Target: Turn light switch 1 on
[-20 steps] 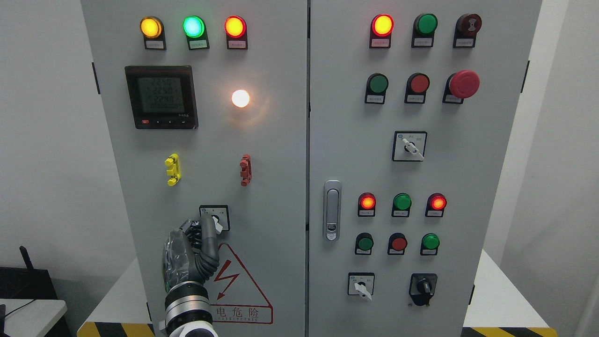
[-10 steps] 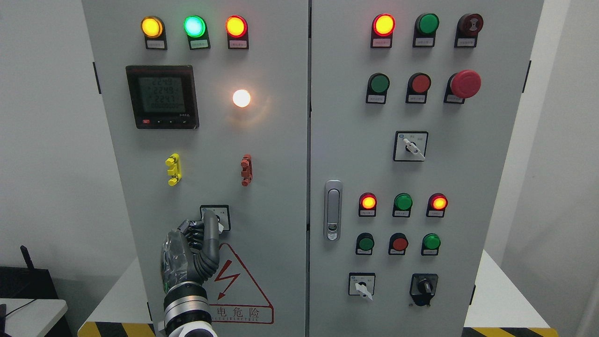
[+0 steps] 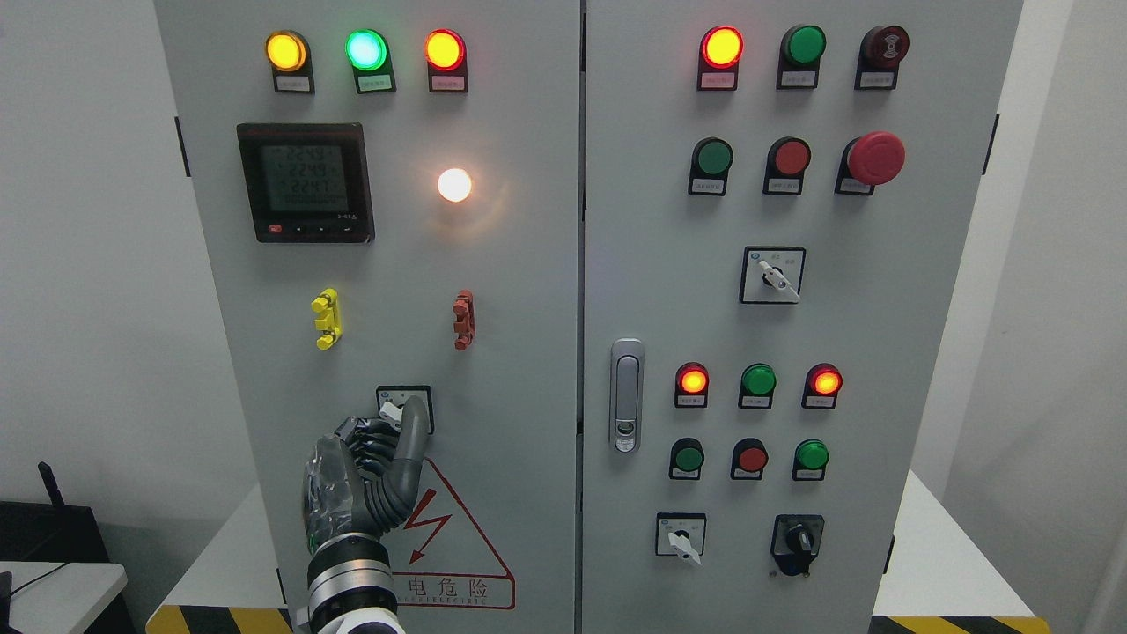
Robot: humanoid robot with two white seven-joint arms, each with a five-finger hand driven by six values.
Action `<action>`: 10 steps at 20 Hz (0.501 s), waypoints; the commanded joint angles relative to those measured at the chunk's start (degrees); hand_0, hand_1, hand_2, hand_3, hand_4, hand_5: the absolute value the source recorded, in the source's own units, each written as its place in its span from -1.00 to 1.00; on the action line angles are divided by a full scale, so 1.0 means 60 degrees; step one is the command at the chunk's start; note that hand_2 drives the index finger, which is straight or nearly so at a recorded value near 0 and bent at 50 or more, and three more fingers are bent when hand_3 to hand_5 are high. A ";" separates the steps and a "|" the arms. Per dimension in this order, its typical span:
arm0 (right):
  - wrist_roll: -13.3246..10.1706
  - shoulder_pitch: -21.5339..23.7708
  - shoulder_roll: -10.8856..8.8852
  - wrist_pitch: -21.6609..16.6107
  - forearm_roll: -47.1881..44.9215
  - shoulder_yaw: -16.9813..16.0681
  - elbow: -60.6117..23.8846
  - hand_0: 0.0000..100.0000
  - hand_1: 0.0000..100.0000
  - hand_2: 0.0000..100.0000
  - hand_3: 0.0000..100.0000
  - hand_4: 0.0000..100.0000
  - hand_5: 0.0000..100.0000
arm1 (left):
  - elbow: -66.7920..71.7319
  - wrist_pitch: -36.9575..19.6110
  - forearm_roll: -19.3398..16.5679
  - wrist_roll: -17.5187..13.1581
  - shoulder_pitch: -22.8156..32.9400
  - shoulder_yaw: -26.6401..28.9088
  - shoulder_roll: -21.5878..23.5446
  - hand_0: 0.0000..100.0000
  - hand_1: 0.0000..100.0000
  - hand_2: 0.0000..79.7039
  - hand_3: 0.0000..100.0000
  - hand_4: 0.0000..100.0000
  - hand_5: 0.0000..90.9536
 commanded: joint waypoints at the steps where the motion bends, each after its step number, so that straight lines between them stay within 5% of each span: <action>1: 0.0001 0.0012 -0.0002 -0.0004 0.0044 0.0220 0.0000 -0.76 -0.22 -1.00 -1.00 -1.00 -1.00 | -0.0137 -0.0016 -0.0010 -0.0008 0.0099 0.0036 -0.0001 -0.79 -0.35 0.28 0.55 0.66 0.68; 10: 0.0001 -0.0003 0.0013 -0.0004 0.0044 0.0220 0.0000 -0.76 -0.22 -1.00 -1.00 -1.00 -1.00 | -0.0475 -0.0119 -0.0054 -0.0008 0.0348 0.0065 0.0028 -0.85 -0.31 0.28 0.56 0.66 0.68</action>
